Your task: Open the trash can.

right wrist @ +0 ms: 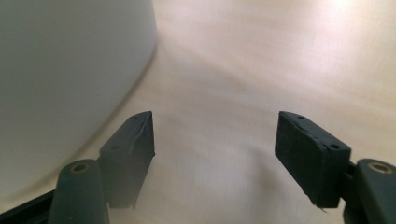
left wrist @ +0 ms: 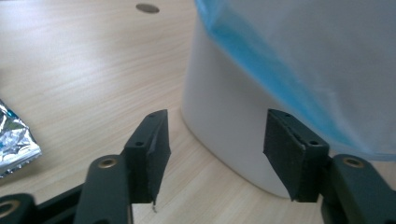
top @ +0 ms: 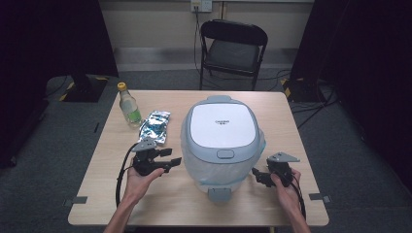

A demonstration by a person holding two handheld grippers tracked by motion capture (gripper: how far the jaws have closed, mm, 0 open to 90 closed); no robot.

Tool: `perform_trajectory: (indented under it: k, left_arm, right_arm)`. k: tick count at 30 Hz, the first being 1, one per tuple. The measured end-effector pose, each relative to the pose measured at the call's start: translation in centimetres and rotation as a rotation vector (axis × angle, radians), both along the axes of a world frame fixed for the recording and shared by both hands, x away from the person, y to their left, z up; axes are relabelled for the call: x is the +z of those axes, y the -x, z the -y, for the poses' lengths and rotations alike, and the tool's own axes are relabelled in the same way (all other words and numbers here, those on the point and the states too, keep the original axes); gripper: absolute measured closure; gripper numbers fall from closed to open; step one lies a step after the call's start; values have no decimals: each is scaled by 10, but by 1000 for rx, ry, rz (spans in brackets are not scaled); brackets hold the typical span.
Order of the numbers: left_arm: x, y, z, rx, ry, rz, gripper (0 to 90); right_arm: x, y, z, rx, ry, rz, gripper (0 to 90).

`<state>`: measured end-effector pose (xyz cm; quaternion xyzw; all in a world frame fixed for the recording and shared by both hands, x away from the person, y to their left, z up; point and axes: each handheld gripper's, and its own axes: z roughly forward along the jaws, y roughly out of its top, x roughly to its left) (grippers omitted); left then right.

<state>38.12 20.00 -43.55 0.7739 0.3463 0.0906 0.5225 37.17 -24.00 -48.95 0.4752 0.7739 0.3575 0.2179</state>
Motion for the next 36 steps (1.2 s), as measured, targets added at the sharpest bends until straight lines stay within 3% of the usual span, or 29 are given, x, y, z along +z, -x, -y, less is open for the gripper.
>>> perform_trajectory:
  k: [4, 7, 12, 15, 20, 29, 36]
  left_arm:
    - [4, 4, -2, -6, 14, -27, 436]
    - [9, 7, -3, -7, 15, -24, 419]
    - [26, 13, -6, -42, 47, -3, 512]
    - [35, 19, -7, -32, 80, 31, 590]
    - [48, 23, -9, -50, 105, 47, 703]
    - [86, 32, -6, -98, 91, 134, 893]
    - [118, 39, -3, -137, 100, 209, 900]
  right_arm:
    - [-8, 2, 0, -13, 51, -7, 219]
    - [-9, 3, 0, -26, 50, 5, 182]
    - [-10, 1, 2, -26, 30, -16, 174]
    - [-10, 1, 3, -26, 31, -17, 172]
    - [-10, 1, 3, -27, 31, -17, 172]
    - [-10, 1, 2, -27, 30, -17, 172]
    - [-10, 1, 2, -27, 30, -17, 172]
